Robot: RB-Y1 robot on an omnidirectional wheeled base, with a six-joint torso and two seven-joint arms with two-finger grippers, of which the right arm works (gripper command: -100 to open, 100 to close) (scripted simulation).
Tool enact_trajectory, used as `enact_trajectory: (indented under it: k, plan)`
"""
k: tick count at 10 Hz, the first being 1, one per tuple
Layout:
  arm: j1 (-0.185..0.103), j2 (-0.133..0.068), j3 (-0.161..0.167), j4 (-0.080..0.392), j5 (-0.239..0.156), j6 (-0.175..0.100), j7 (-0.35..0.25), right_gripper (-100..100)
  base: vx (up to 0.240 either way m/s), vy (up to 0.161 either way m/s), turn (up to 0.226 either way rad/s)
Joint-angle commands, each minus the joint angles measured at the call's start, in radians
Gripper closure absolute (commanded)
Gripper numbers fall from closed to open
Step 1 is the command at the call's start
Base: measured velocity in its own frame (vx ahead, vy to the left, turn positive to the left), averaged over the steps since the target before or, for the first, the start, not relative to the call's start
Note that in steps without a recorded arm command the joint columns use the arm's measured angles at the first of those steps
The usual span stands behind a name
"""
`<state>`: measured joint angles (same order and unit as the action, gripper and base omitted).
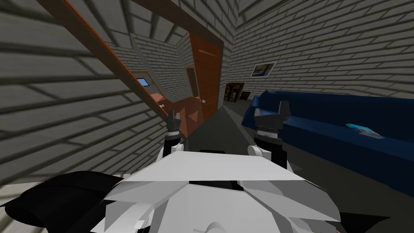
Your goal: Push the door open
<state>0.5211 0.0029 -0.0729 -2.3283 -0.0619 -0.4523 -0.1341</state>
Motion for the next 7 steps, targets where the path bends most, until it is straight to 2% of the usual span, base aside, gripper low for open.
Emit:
enact_trajectory:
  k: [1, 4, 7]
  plan:
    - [-0.008, -0.013, 0.007, 0.028, -0.018, -0.012, -0.016, -100, 0.1, -0.054, 0.234]
    - [-0.02, -0.03, 0.018, 0.076, -0.049, -0.032, -0.044, -100, 0.185, -0.049, 0.194]
    - [-0.039, -0.05, 0.034, 0.144, -0.092, -0.06, -0.083, -100, 0.234, -0.07, 0.269]
